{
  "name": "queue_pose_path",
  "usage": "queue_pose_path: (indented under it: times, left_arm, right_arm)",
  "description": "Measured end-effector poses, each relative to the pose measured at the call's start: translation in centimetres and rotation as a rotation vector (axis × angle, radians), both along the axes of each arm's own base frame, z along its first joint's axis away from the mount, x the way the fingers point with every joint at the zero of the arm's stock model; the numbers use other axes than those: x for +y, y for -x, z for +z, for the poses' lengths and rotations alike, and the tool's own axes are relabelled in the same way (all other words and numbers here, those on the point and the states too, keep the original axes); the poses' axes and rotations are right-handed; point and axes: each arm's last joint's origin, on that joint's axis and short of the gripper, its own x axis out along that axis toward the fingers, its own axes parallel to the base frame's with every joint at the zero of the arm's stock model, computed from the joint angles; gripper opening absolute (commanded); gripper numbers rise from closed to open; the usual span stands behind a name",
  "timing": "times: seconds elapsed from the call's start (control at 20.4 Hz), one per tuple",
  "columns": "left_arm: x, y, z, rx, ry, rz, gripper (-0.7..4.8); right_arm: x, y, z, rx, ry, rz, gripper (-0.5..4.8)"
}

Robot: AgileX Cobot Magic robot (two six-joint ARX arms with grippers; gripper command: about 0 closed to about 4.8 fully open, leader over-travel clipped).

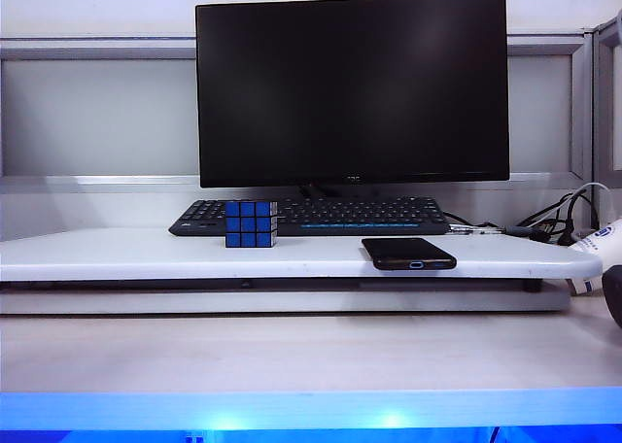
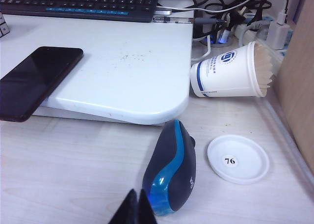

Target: Put the phone on top of the Rubik's Cube.

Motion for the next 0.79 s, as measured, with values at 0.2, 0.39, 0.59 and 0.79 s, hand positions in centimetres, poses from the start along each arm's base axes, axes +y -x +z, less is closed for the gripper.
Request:
queue_pose_path:
  times: [0.2, 0.39, 0.59, 0.79]
  left_arm:
    - [0.0, 0.0, 0.0, 0.0, 0.0, 0.0, -0.06]
    - [0.0, 0.0, 0.0, 0.0, 0.0, 0.0, -0.05]
    - [-0.01, 0.0, 0.0, 0.0, 0.001, -0.005, -0.05]
    - [-0.73, 0.08, 0.1, -0.005, 0.051, -0.249, -0.06]
  right_arm:
    - [0.0, 0.0, 0.0, 0.0, 0.0, 0.0, -0.08]
    - [0.0, 0.0, 0.0, 0.001, -0.001, 0.0, -0.08]
    - [0.0, 0.0, 0.0, 0.0, -0.002, 0.0, -0.08]
    - [0.13, -0.01, 0.07, -0.005, -0.042, 0.04, -0.08]
